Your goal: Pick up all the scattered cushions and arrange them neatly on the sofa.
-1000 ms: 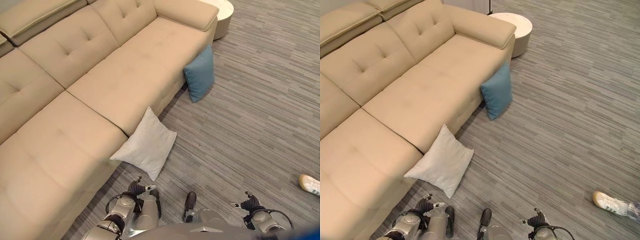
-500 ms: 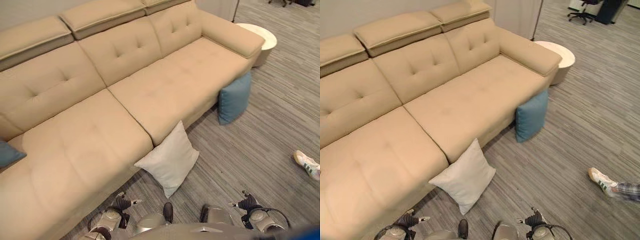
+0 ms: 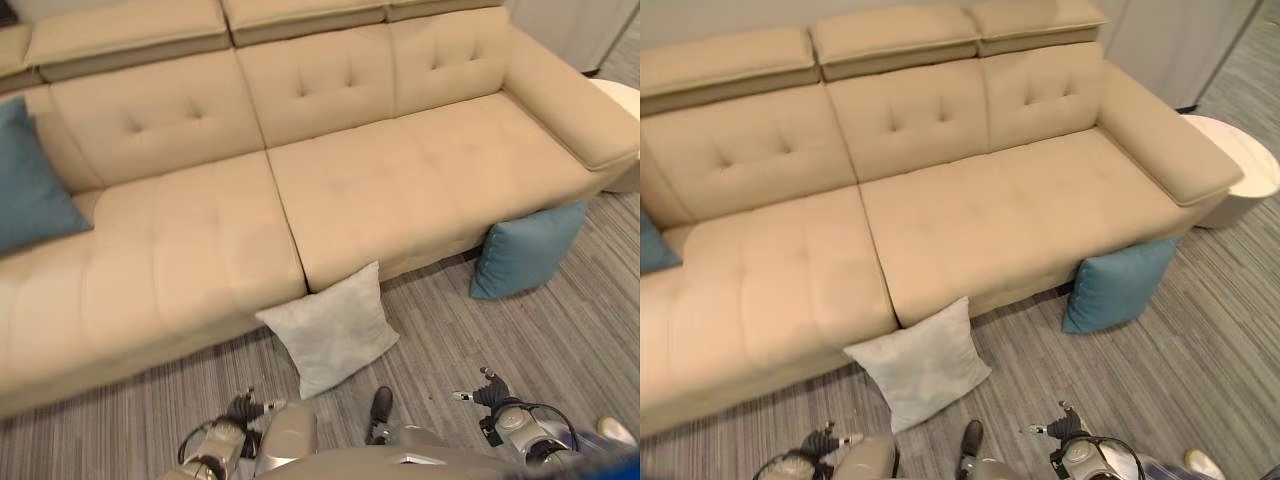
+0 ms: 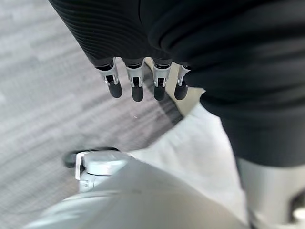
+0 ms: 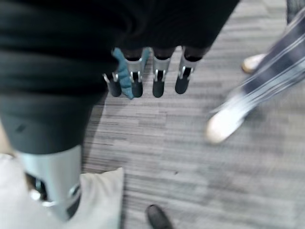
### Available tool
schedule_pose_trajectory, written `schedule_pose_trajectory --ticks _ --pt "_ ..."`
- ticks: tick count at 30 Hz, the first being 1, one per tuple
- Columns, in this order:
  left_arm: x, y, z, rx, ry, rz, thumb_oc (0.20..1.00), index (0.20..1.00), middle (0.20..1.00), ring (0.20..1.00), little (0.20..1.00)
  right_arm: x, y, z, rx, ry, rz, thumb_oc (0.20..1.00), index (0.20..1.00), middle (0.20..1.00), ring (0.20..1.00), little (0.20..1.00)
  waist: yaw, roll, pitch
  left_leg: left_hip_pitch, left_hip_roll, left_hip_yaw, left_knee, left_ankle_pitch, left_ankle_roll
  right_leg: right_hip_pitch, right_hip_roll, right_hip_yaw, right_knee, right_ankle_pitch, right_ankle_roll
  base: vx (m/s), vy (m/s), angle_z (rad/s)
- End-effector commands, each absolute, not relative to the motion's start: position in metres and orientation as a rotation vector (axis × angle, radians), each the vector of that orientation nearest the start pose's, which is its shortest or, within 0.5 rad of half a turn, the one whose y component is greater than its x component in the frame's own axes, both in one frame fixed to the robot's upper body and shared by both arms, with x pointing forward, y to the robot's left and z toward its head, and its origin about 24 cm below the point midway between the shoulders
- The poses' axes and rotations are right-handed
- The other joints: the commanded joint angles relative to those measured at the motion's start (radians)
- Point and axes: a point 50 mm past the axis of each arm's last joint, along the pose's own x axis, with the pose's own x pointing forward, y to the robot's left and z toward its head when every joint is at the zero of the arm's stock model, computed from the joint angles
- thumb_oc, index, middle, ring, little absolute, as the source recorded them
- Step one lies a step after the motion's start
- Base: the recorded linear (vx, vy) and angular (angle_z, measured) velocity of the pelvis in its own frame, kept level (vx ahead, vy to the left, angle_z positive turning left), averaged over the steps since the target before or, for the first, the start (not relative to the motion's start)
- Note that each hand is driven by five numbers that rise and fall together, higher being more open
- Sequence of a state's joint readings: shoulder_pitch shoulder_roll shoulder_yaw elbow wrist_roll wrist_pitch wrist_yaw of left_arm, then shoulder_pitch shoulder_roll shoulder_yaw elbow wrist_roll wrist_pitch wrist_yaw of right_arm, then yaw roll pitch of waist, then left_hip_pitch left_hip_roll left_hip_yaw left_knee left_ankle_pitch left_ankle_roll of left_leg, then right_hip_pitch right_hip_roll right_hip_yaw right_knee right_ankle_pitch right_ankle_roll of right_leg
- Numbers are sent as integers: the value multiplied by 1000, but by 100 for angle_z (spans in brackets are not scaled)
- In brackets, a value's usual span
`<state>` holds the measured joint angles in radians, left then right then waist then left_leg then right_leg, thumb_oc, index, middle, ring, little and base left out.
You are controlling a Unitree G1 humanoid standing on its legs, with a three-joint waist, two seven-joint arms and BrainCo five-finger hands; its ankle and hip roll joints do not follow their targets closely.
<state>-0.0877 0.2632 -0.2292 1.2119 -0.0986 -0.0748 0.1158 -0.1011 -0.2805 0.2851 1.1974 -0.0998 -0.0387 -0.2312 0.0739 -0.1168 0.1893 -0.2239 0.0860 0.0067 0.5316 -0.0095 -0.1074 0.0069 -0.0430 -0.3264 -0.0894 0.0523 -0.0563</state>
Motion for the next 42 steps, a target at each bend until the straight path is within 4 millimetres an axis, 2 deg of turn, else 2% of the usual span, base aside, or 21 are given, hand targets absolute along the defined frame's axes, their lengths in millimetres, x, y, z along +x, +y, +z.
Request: schedule_pose_trajectory --ticks 1,2,3,4,5,9,10,12,13,15,17,18,21,24,27,30,33,36,40,41,42 --pt "144 211 -147 323 999 44 1000 1000 1000 1000 1000 129 -265 -139 -659 1044 -118 1000 1000 1000 1000 1000 -38 46 2 61 -19 111 -216 -70 63 2 -70 42 110 -108 121 164 -26 119" --pt "138 216 -149 354 1027 37 1000 1000 1000 1000 1000 123 -266 -141 -649 1065 -125 1000 1000 1000 1000 1000 -51 55 -13 71 -10 248 -297 -54 69 19 -63 -12 125 -132 123 167 30 111" --pt "135 217 -150 357 1037 41 1000 1000 1000 1000 1000 123 -265 -142 -647 1068 -118 1000 1000 1000 1000 1000 -54 57 -17 84 -16 255 -316 -54 74 23 -65 -24 134 -131 125 218 150 81" --pt "130 219 -152 349 1058 49 1000 1000 1000 1000 1000 124 -263 -142 -647 1061 -115 1000 1000 1000 1000 1000 -51 61 -29 114 -45 221 -359 -65 84 26 -72 -40 158 -138 137 101 135 77" --pt "130 219 -152 349 1058 49 1000 1000 1000 1000 1000 124 -263 -142 -647 1061 -115 1000 1000 1000 1000 1000 -52 61 -29 115 -45 220 -361 -64 84 27 -73 -40 158 -138 137 128 199 61" --pt "123 228 -153 345 1081 92 1000 1000 1000 1000 1000 125 -257 -144 -653 1062 -81 1000 1000 1000 1000 1000 -40 66 -43 174 -79 208 -430 -80 120 -8 -133 -55 302 -127 177 89 174 7" --pt "124 231 -152 348 1078 101 1000 1000 1000 1000 1000 126 -257 -143 -657 1060 -76 1000 1000 1000 1000 1000 -37 66 -38 177 -82 198 -429 -82 125 -27 -146 -51 343 -116 192 40 108 10" --pt "125 236 -150 351 1073 122 1000 1000 1000 1000 1000 128 -254 -143 -649 1050 -69 1000 1000 1000 1000 1000 -42 66 -32 183 -91 163 -432 -82 131 -61 -138 14 386 -98 205 63 68 55" --pt "125 238 -149 350 1066 126 1000 1000 1000 1000 1000 127 -253 -144 -639 1051 -70 1000 1000 1000 1000 1000 -48 66 -34 198 -101 130 -443 -83 132 -66 -113 85 368 -112 203 106 15 77" --pt "129 238 -148 358 1051 122 1000 1000 1000 1000 1000 127 -252 -144 -633 1050 -74 1000 1000 1000 1000 1000 -61 64 -39 199 -111 84 -456 -73 128 -87 -85 173 313 -103 201 102 -41 55" --pt "131 239 -147 370 1046 119 1000 1000 1000 1000 1000 128 -252 -144 -626 1049 -78 1000 1000 1000 1000 1000 -71 59 -35 205 -115 56 -462 -74 126 -99 -77 222 260 -83 201 86 -93 135" --pt "133 240 -146 382 1038 111 1000 1000 1000 1000 1000 125 -252 -145 -616 1056 -80 1000 1000 1000 1000 1000 -84 46 -30 204 -132 15 -451 -80 116 -80 -70 256 193 -75 198 77 -194 147" --pt "136 239 -145 350 1020 127 1000 1000 1000 1000 1000 122 -255 -144 -615 1052 -93 1000 1000 1000 1000 1000 -79 36 -52 199 -118 -10 -467 -66 90 -32 -60 215 143 -82 186 78 -183 130" --pt "157 237 -135 318 924 152 1000 1000 1000 1000 1000 123 -258 -143 -619 1042 -103 1000 1000 1000 1000 1000 -79 30 -64 225 -106 -25 -504 -50 79 13 -51 176 103 -86 175 116 -113 33" --pt "176 235 -124 295 834 164 1000 1000 1000 1000 1000 133 -257 -139 -636 999 -90 1000 1000 1000 1000 1000 -79 27 -63 245 -99 -18 -535 -42 79 27 -46 177 74 -76 177 23 -7 1" --pt "175 233 -124 272 821 188 1000 1000 1000 1000 1000 141 -253 -137 -646 969 -81 1000 1000 1000 1000 1000 -76 30 -58 256 -100 -2 -572 -35 89 13 -51 202 56 -48 190 -82 80 -34" --pt "206 235 -105 258 700 249 1000 1000 1000 1000 1000 183 -249 -118 -630 831 -134 1000 1000 1000 1000 1000 -72 30 21 92 -106 22 -499 -25 91 -150 -68 224 117 -28 194 -476 34 -42" --pt "259 229 -58 195 438 304 1000 1000 1000 1000 1000 238 -250 -77 -569 587 -242 1000 1000 1000 1000 1000 -74 37 96 -140 -104 12 -396 -1 80 -372 -88 209 223 -19 165 -464 -43 11" --pt "292 221 -23 153 276 321 1000 1000 1000 1000 1000 279 -243 -38 -516 395 -303 1000 1000 1000 1000 1000 -73 48 143 -287 -92 6 -331 17 64 -522 -98 190 298 -27 155 -213 -60 28" --pt "308 213 -3 139 199 310 1000 1000 1000 1000 1000 300 -237 -14 -491 293 -331 1000 1000 1000 1000 1000 -76 54 160 -384 -83 -1 -296 32 53 -617 -106 182 339 -30 150 -207 -66 39" --pt "314 211 4 136 170 311 1000 1000 1000 1000 1000 308 -235 -5 -487 255 -340 1000 1000 1000 1000 1000 -78 55 166 -417 -80 -2 -289 38 50 -657 -106 179 357 -30 150 -146 -86 53"
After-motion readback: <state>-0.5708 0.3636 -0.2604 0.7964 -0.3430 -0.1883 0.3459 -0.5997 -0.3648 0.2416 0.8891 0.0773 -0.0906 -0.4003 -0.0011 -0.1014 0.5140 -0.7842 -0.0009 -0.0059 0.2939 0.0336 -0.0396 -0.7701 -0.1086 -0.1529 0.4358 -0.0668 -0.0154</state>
